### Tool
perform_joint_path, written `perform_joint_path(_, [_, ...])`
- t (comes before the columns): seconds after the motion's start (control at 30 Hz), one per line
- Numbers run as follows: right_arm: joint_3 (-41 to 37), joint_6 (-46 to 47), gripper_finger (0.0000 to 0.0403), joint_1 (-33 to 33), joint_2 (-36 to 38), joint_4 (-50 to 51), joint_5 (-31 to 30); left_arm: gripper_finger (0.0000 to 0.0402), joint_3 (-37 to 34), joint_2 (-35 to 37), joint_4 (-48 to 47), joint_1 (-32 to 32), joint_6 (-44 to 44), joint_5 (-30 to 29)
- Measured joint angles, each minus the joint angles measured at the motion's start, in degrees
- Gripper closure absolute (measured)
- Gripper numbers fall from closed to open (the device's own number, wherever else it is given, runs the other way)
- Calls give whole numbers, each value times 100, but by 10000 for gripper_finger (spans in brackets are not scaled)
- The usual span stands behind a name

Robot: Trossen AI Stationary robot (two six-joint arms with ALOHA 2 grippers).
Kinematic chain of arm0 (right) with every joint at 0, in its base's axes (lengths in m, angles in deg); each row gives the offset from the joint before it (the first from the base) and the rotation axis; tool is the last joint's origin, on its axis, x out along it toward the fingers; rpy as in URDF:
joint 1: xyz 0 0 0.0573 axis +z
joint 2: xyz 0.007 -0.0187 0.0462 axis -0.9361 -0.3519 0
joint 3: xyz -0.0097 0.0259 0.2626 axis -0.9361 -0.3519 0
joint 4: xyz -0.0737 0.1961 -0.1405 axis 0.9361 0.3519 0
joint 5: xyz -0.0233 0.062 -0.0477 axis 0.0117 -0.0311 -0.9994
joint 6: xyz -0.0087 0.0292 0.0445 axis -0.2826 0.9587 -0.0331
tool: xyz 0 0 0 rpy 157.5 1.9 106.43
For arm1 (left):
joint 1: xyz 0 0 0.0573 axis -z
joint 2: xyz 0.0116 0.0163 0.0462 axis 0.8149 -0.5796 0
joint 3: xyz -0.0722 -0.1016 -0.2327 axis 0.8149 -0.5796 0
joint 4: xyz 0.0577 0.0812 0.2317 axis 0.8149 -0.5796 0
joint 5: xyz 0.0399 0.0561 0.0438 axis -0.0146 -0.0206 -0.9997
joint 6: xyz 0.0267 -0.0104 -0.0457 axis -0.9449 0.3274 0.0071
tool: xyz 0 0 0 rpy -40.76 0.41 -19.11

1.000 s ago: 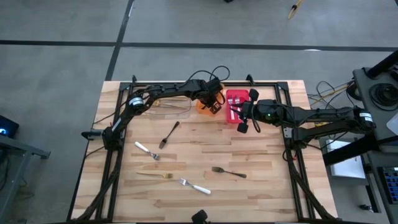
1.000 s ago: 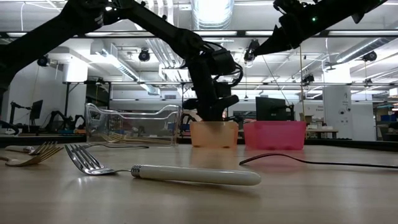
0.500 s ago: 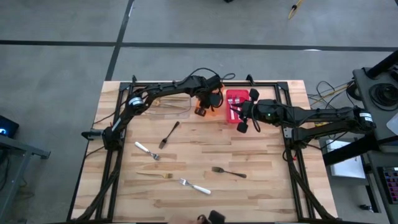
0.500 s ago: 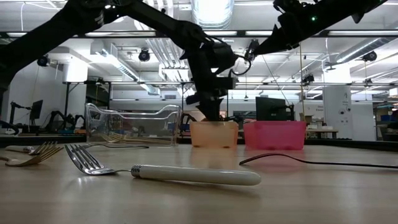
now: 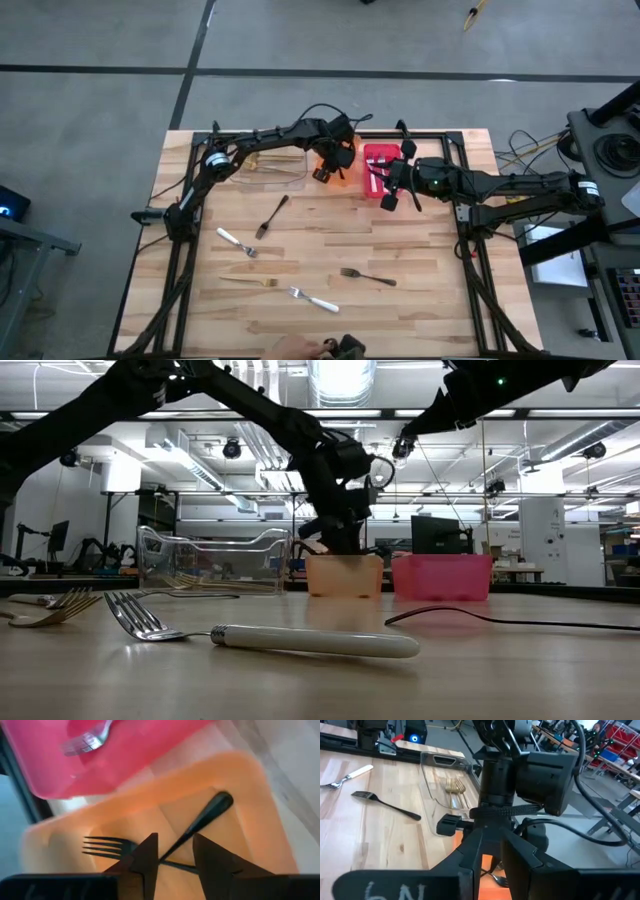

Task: Sort silverware by color (type)
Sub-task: Put the black fork into the orange bin

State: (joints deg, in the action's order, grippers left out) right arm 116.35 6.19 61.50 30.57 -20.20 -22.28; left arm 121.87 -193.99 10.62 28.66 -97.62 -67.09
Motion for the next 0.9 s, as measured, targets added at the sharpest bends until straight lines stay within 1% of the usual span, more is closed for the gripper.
perform_joint_path(0.13, [0, -1, 344, 0, 0, 1, 0, 270, -130, -12, 195, -25, -53, 17])
perform_joint_path(0.27, [0, 3, 344, -2, 0, 3, 0, 258, -143, -15, 442, -77, -80, 23])
perform_joint_path(0.73, [-4, -36, 344, -2, 0, 7, 0, 267, -131, -110, 669, -205, -263, 46])
perform_joint_path(0.9, [-7, -37, 344, -35, 0, 37, 6, 267, 333, -362, 345, -240, -281, 47])
